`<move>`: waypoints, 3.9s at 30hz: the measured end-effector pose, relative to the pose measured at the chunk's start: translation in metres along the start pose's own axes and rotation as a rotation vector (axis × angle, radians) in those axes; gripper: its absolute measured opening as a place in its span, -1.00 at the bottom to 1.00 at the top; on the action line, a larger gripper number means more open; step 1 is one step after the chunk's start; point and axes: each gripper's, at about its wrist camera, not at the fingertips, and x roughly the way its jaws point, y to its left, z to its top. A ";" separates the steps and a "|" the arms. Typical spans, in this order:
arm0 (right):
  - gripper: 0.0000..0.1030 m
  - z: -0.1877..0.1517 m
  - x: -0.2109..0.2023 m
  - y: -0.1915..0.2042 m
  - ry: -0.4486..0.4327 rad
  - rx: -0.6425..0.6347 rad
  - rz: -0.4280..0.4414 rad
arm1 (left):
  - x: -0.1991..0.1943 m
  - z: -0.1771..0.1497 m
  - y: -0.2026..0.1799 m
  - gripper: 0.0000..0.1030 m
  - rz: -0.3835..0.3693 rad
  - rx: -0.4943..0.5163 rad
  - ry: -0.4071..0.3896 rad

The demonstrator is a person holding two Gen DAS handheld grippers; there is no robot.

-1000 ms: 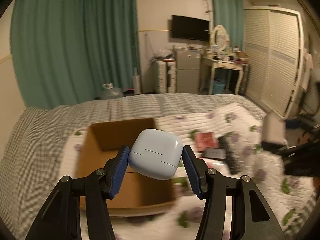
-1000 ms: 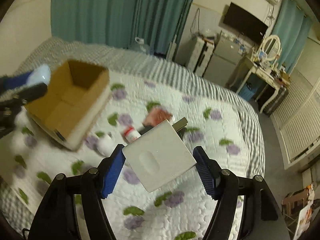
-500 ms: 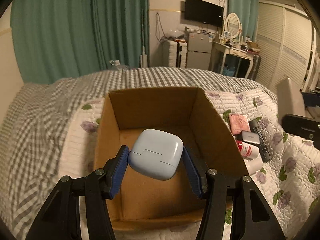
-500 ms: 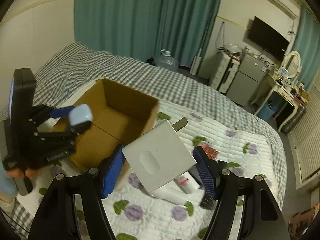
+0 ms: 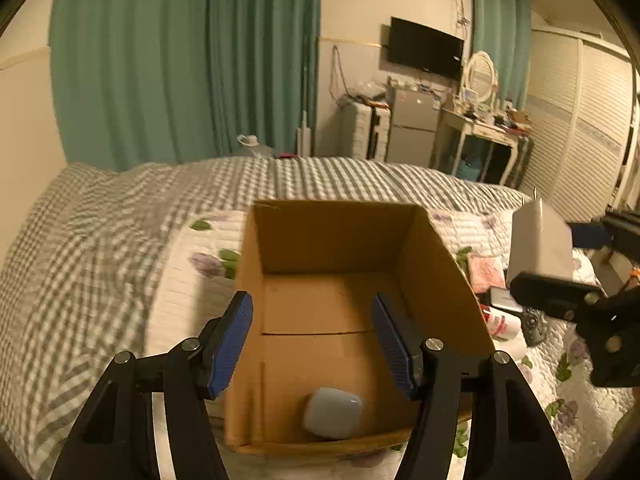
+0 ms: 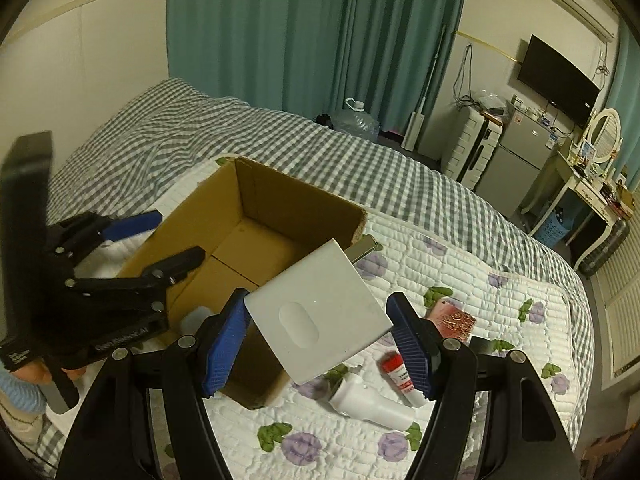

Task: Organize rigid objects
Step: 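Drop the earbud case into the box with left tool while right grasps square charger, then drop the white square charger into the box with the right tool, then grasp the white-and-red pill bottle with the left tool, then lift the pill bottle with the left tool while the right tool grasps the black remote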

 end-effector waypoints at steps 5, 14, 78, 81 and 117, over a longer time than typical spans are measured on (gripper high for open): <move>0.35 -0.001 0.017 0.015 0.016 -0.008 0.022 | -0.009 0.003 0.017 0.26 0.036 -0.040 -0.022; 0.36 -0.016 0.070 0.038 0.095 -0.041 0.018 | -0.004 -0.002 0.017 0.26 0.042 -0.036 -0.010; 0.77 -0.137 0.064 -0.248 0.156 0.300 -0.091 | 0.184 -0.055 -0.251 0.60 -0.207 0.277 0.360; 0.77 -0.138 0.065 -0.246 0.161 0.295 -0.103 | 0.171 -0.054 -0.245 0.55 -0.215 0.252 0.329; -0.21 -0.147 0.146 -0.220 0.343 0.219 -0.071 | 0.119 -0.044 -0.228 0.54 -0.029 0.177 0.193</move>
